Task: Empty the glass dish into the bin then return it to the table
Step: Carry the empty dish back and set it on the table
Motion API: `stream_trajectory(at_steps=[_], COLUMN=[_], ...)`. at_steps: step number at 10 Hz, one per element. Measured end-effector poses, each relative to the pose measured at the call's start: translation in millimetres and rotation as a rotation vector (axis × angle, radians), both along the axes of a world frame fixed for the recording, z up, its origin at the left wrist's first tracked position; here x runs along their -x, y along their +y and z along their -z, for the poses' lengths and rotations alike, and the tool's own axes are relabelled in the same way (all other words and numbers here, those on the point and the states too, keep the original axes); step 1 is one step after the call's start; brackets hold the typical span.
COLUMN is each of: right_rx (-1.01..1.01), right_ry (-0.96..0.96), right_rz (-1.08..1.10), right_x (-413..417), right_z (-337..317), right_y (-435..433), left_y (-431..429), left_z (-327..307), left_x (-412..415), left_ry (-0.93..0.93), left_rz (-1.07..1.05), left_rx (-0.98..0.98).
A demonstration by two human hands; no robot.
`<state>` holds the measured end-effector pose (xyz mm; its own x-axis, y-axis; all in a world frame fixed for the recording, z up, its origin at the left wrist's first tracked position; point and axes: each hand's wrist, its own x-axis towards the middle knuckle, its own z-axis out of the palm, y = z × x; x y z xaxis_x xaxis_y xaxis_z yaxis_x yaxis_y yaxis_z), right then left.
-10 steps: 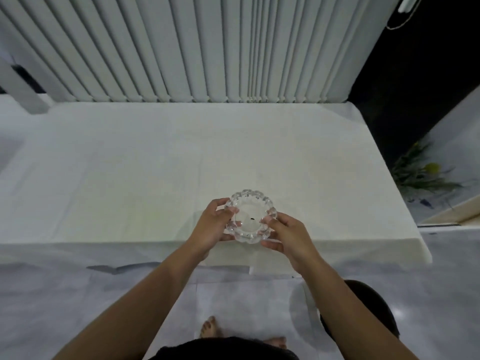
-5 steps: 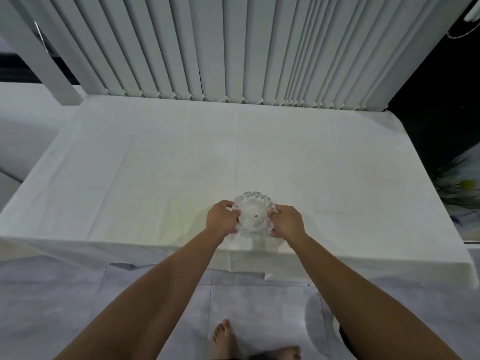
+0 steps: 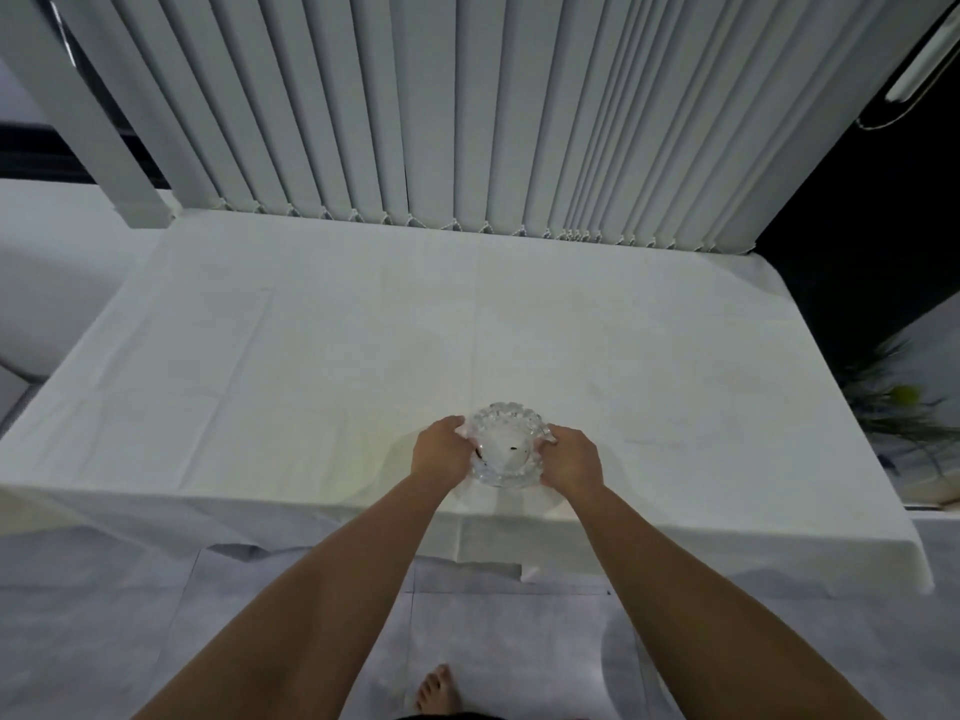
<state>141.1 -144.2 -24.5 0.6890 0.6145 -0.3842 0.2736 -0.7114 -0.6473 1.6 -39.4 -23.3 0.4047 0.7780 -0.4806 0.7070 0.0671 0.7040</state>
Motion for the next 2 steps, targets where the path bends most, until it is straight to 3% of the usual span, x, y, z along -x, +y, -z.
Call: stream_trajectory(at_steps=[1, 2], right_rx=[0.067, 0.178], right_ry=[-0.038, -0.192], right_rz=[-0.120, -0.368], right_x=[2, 8], right_z=[-16, -43], right_y=[4, 8], left_y=[0, 4], left_z=[-20, -42], left_x=[6, 15], left_ry=[0.106, 0.245], left_rz=[0.165, 0.230], left_rx=[-0.110, -0.271])
